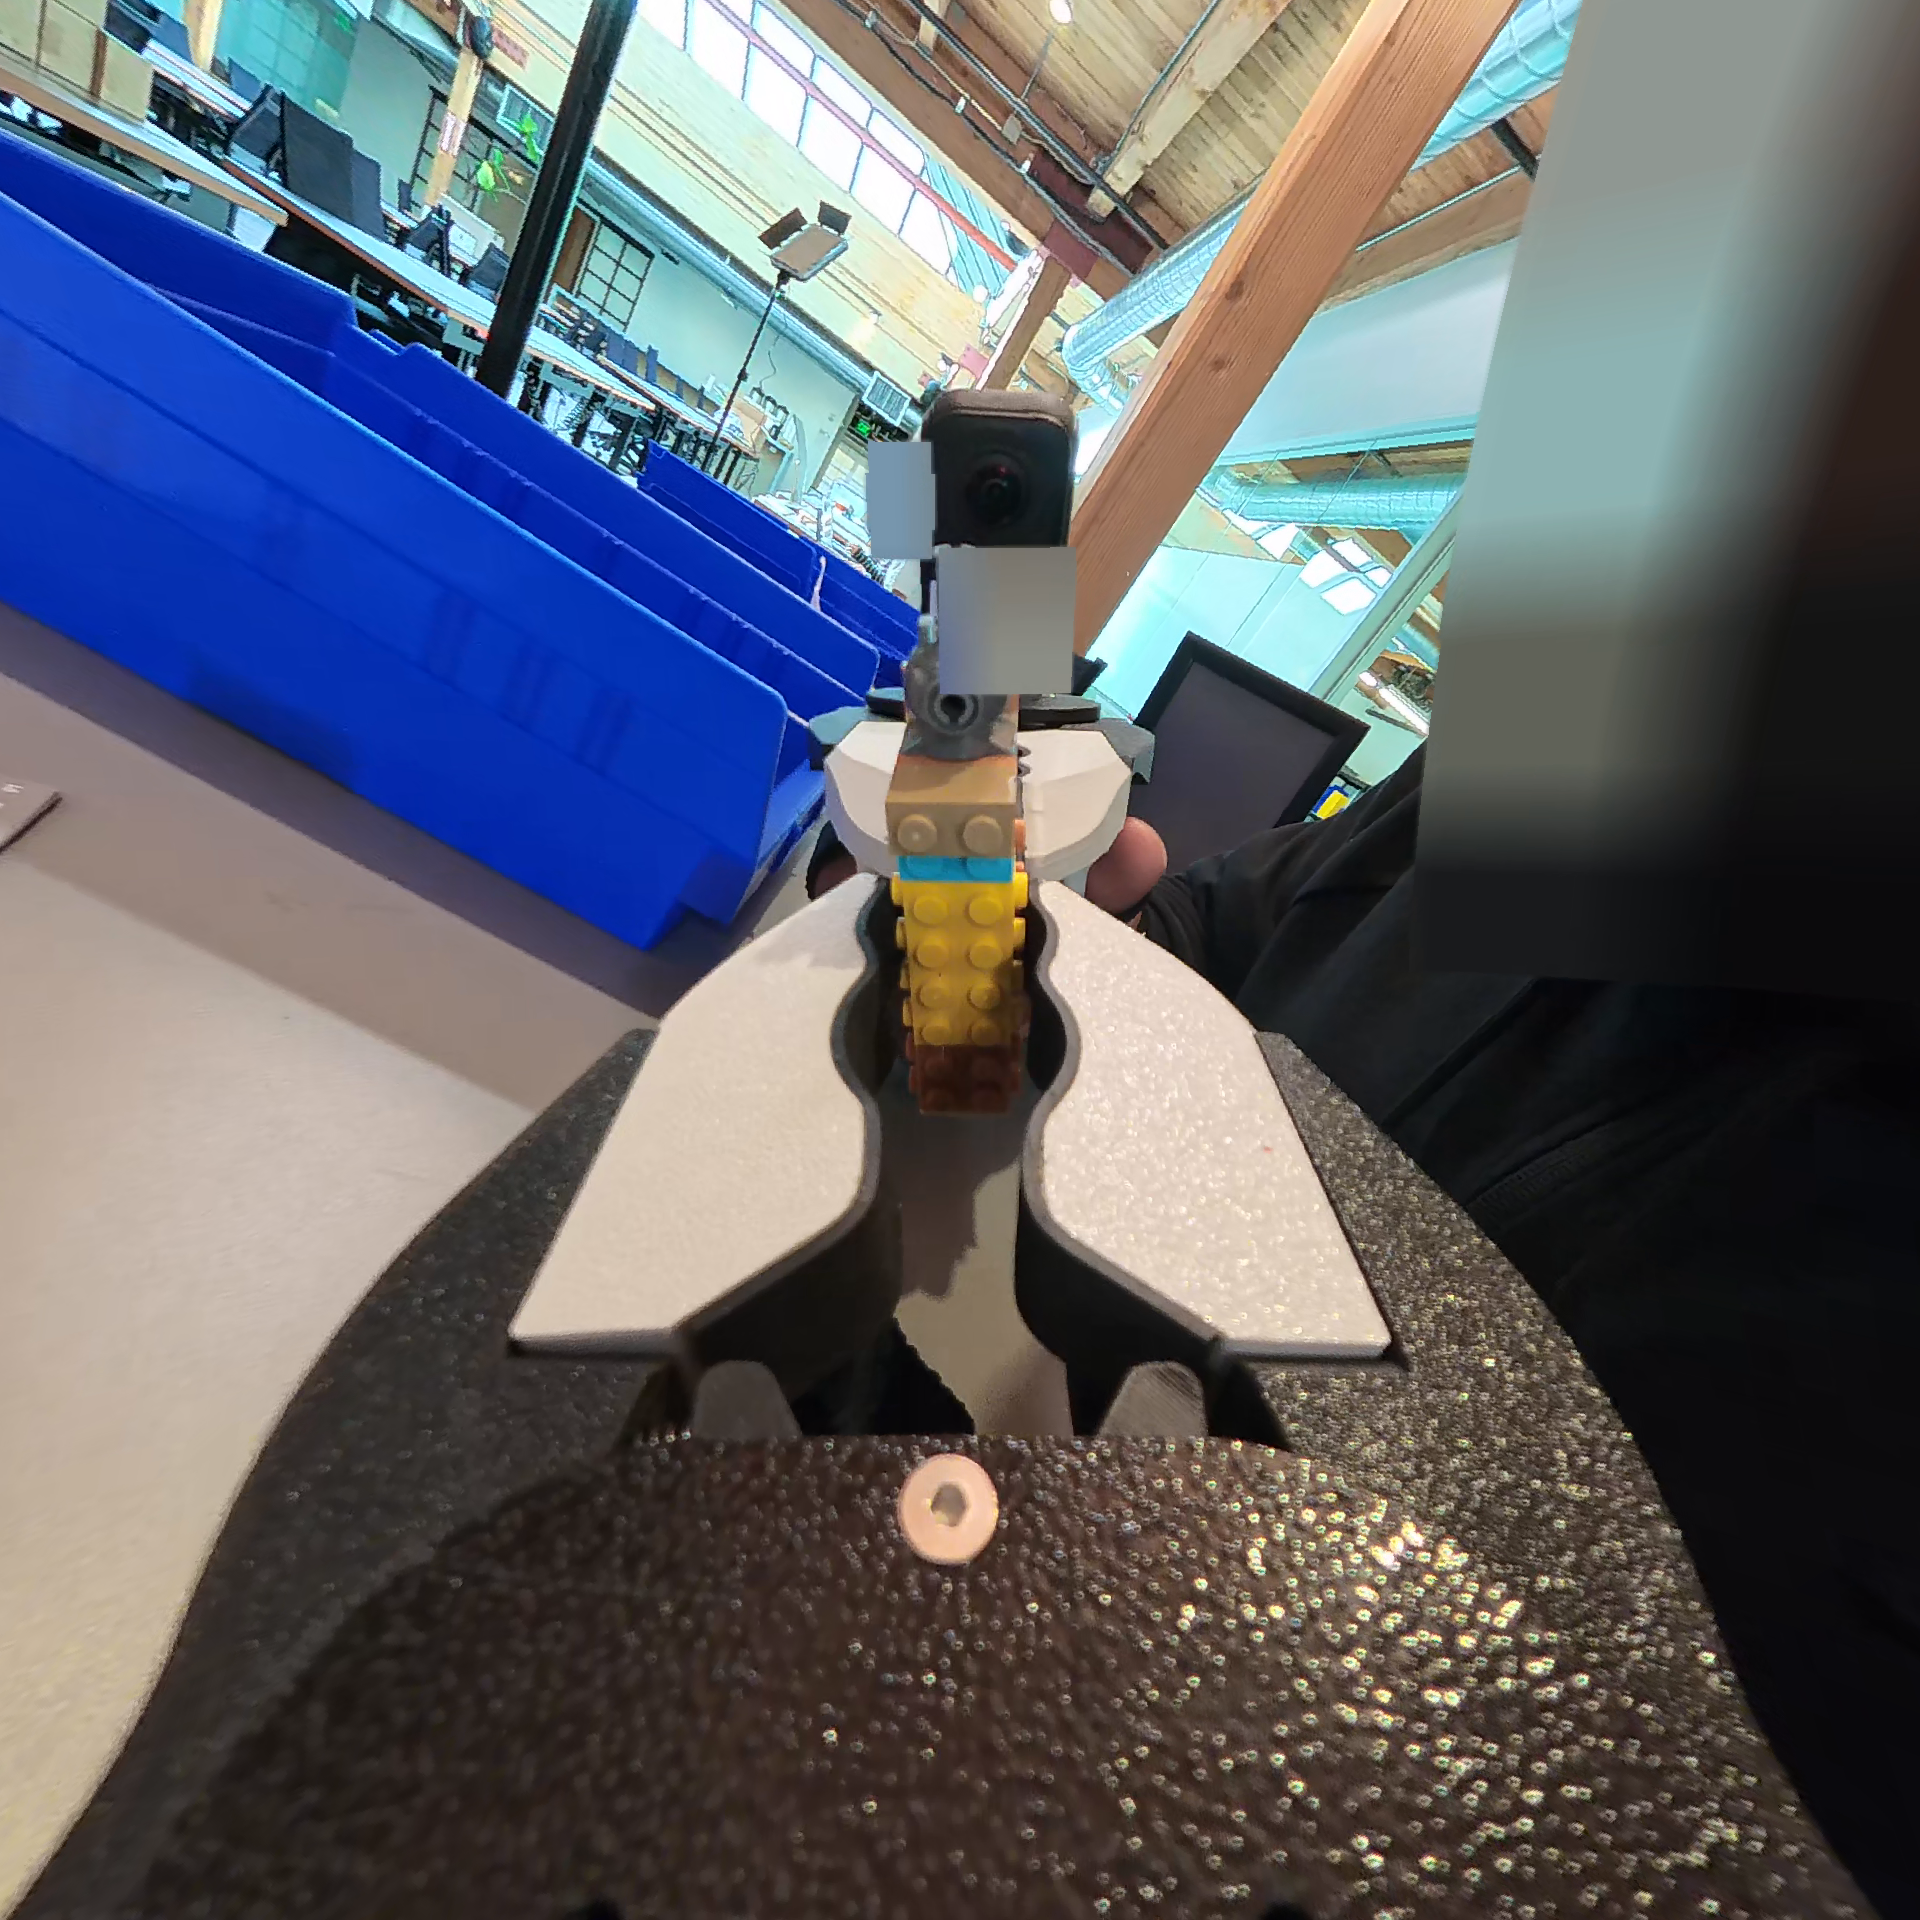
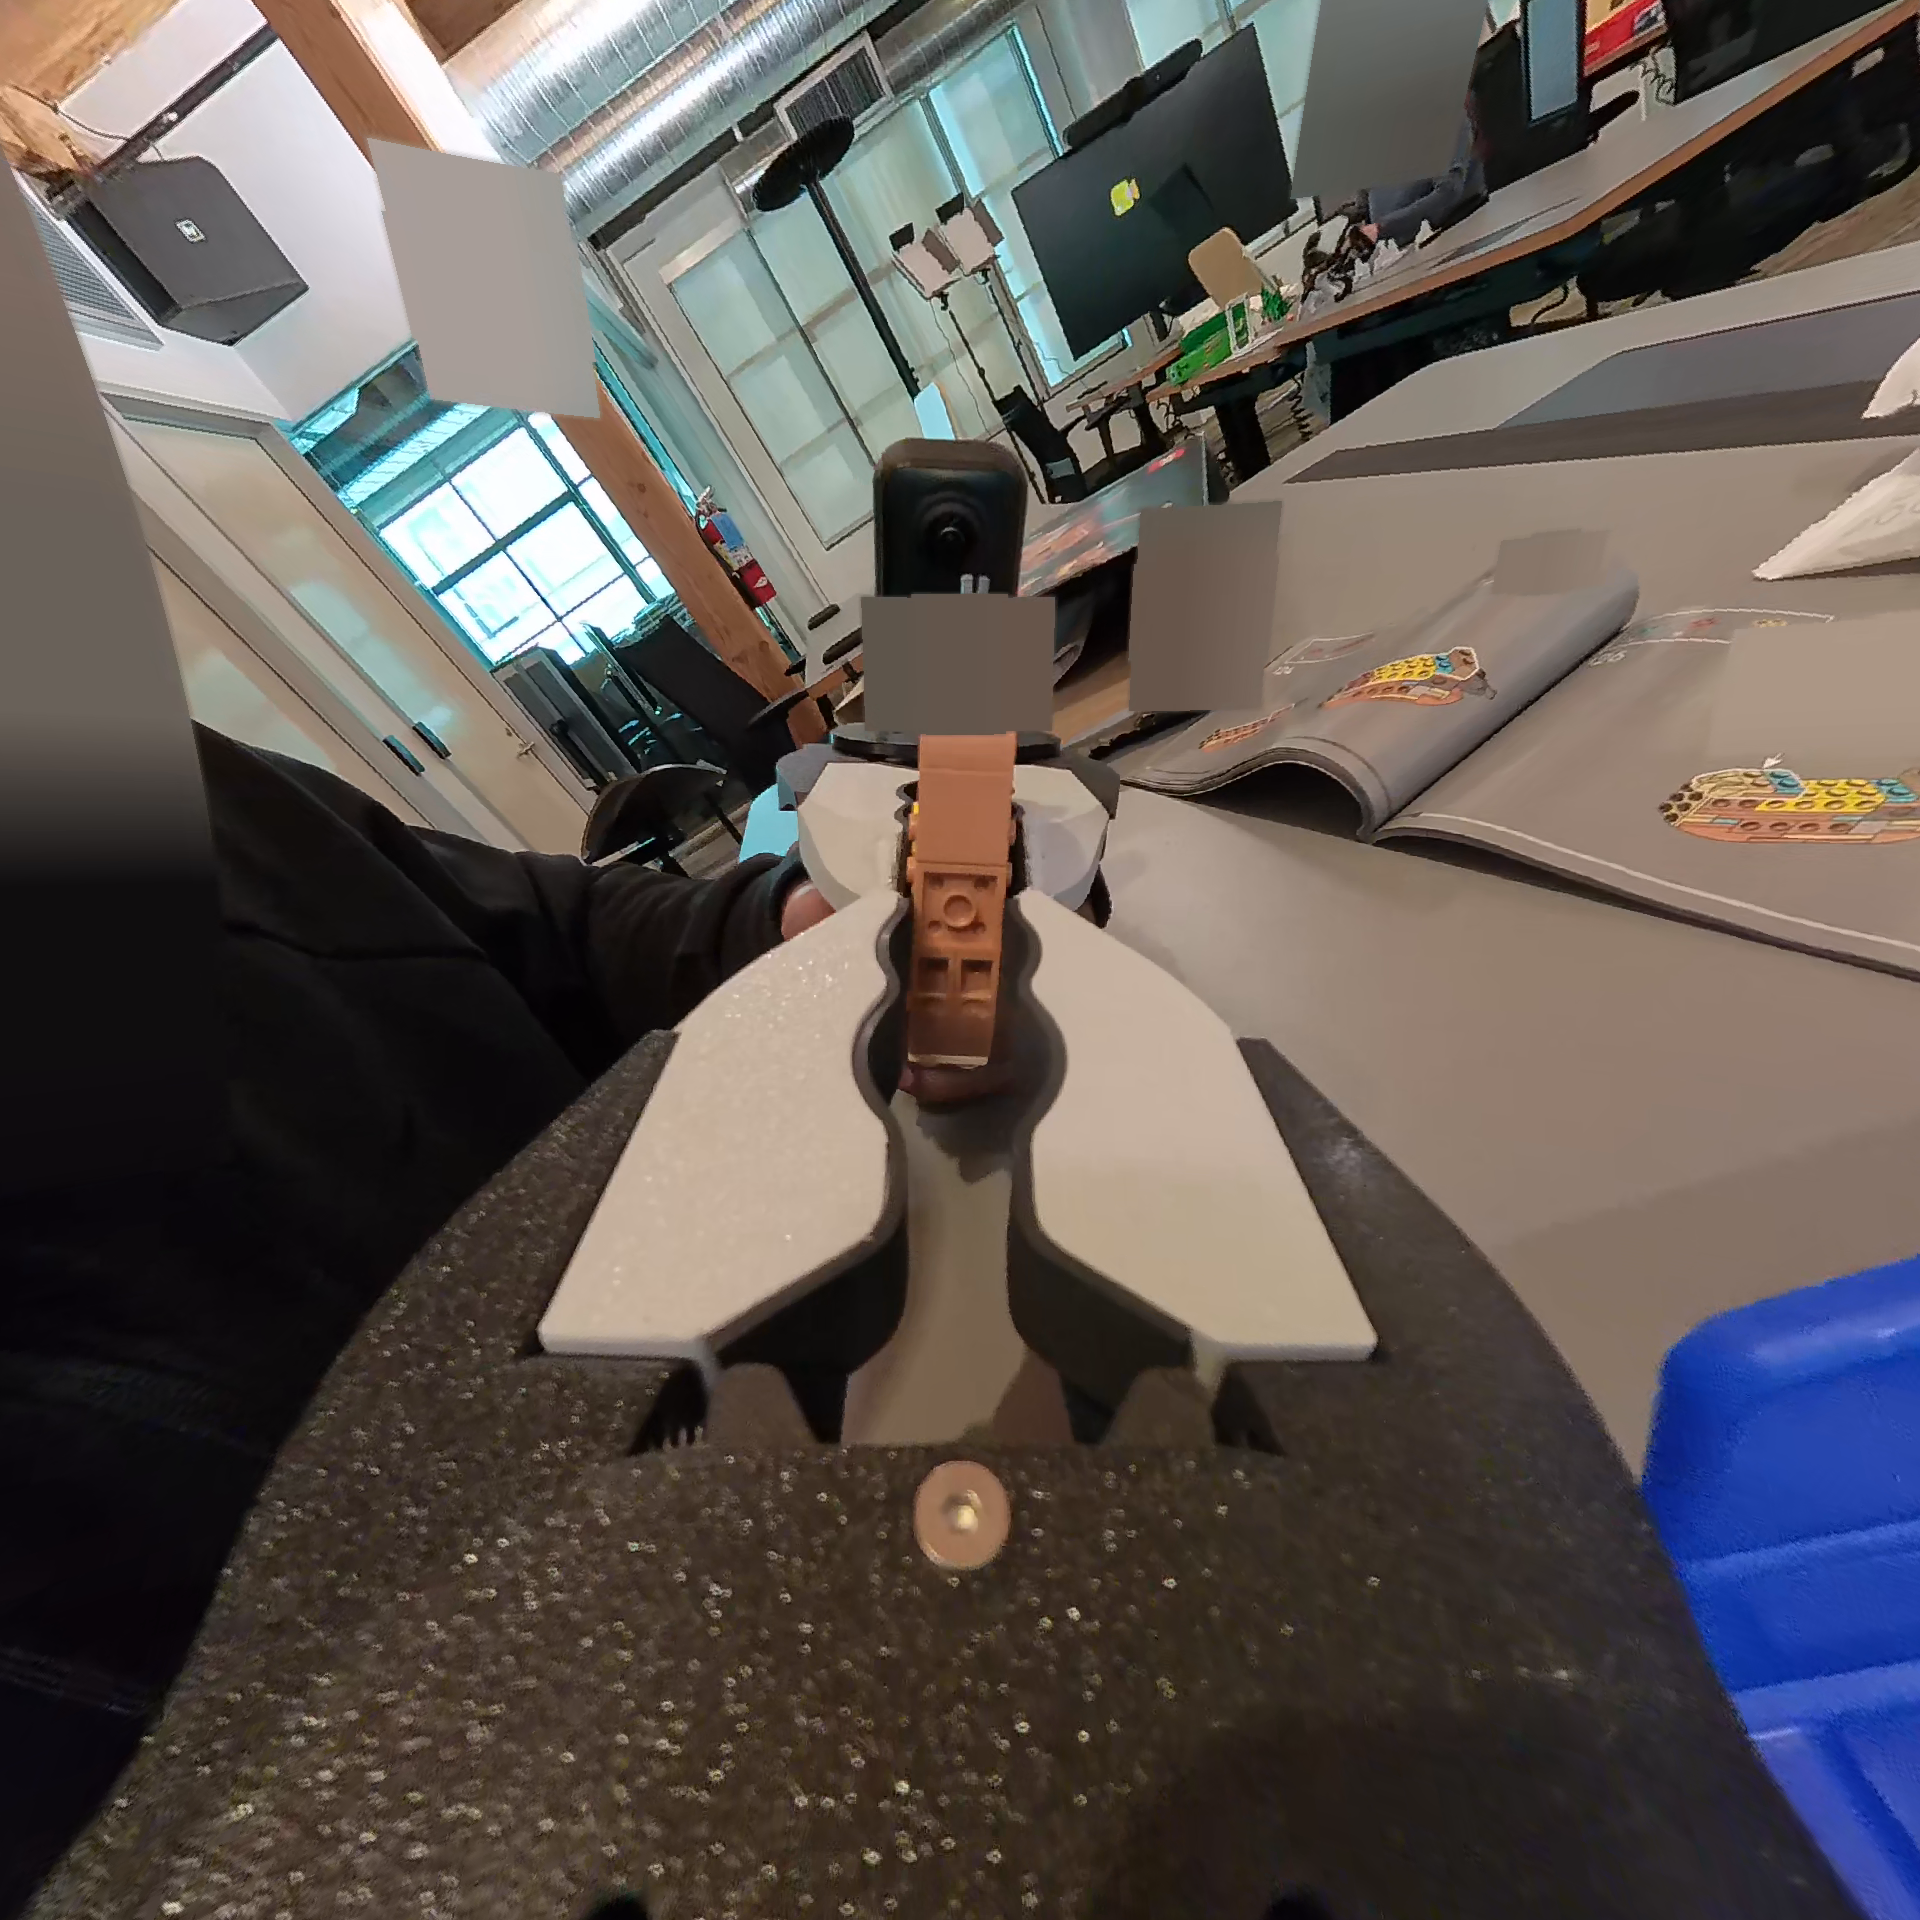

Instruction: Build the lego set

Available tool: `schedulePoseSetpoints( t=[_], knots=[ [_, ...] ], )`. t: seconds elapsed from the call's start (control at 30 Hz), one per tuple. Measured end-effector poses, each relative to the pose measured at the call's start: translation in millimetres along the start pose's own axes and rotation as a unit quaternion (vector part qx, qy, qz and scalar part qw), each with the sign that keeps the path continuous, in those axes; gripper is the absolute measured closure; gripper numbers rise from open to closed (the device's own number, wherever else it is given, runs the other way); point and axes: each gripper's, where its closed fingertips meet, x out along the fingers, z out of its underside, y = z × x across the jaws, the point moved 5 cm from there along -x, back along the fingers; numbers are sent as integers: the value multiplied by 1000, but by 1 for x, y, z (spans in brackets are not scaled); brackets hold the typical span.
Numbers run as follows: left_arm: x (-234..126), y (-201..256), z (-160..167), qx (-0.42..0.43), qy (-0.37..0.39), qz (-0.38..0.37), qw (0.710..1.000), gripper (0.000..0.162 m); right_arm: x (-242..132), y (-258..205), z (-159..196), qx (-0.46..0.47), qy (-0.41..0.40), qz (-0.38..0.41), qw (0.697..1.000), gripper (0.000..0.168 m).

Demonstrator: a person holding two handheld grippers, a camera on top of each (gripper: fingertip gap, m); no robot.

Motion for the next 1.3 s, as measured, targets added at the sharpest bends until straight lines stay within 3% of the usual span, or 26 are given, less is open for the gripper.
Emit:
schedulePoseSetpoints(
  t=[0.83,1.3],
  knots=[
    [1,1,1,-3,-8,4,1000,141,0,-3,2,-3,-8,-1,1000,153],
    [0,4,6,-26,-44,41,998,142,-1,-2,7,84,-31,-62,994,153]
  ],
)
